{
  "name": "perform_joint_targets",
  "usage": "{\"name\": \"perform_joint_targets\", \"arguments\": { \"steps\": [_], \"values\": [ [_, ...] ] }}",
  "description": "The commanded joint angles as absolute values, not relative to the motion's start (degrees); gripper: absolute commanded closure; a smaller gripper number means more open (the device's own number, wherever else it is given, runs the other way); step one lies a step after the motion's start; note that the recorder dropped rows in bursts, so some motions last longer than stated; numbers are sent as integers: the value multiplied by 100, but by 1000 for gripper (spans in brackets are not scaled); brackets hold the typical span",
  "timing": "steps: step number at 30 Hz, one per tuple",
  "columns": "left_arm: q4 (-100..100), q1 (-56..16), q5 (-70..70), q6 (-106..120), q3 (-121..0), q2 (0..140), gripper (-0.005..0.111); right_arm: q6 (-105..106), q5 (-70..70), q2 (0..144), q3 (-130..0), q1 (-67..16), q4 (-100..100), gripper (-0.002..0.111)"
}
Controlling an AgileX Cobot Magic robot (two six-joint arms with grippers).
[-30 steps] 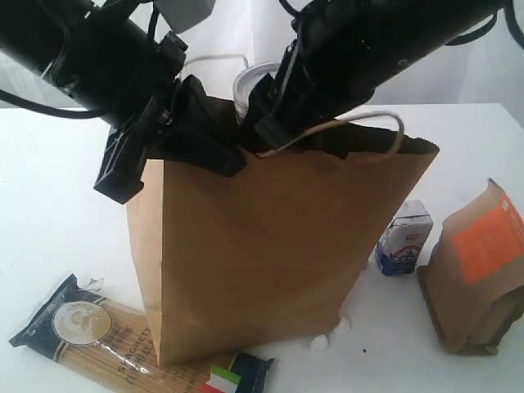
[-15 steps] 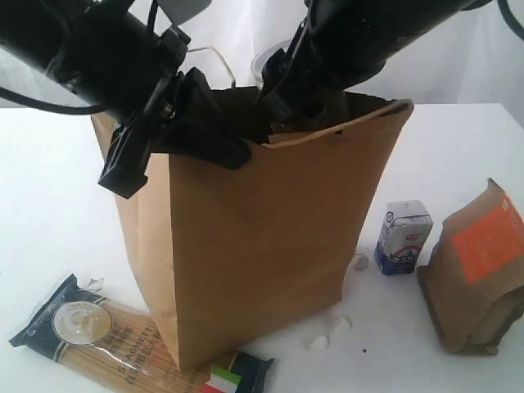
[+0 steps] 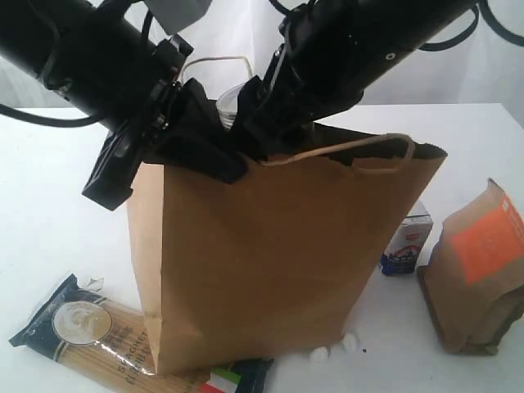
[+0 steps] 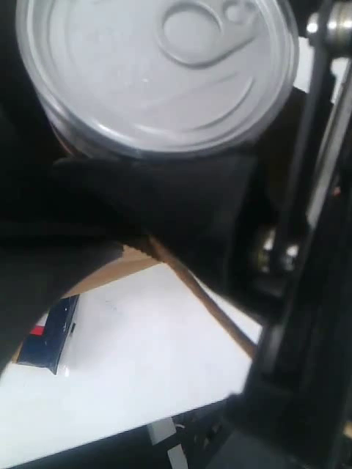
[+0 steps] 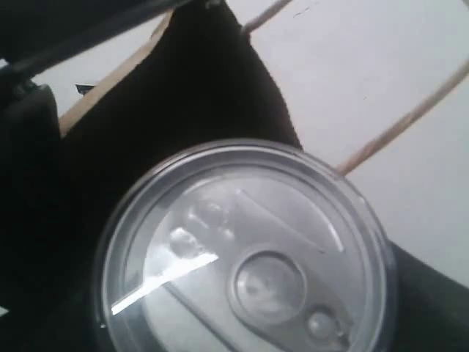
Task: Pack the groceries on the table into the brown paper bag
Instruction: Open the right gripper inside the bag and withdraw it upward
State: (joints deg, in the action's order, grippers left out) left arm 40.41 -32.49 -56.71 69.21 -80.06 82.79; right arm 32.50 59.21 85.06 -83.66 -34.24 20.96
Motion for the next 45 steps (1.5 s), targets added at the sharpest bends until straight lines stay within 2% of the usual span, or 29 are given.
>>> {"name": "perform_joint_targets", "arguments": {
  "steps": [1,2,21,29,45],
  "values": [
    [4531,-3264,-5548,6933,-8058,8135,107,3304,6352,8610,-8340,-3427,2291,45],
    [4531,-3264,-5560,6933,-8058,8135,107,3291,6342,8595,-8348,-3427,2291,41],
    [4531,-3264,-5563,6933,-8058,8135,107,3288,6208,8227,-8352,-3427,2548,37],
    [4531,-3264,-5563,6933,-8058,8135,107,3121,6217,7958,-8352,-3427,2536,29],
    [4531,-3264,-5600,6933,-8058,8135,107,3019,6314,7931,-8352,-3427,2299,29]
  ]
}}
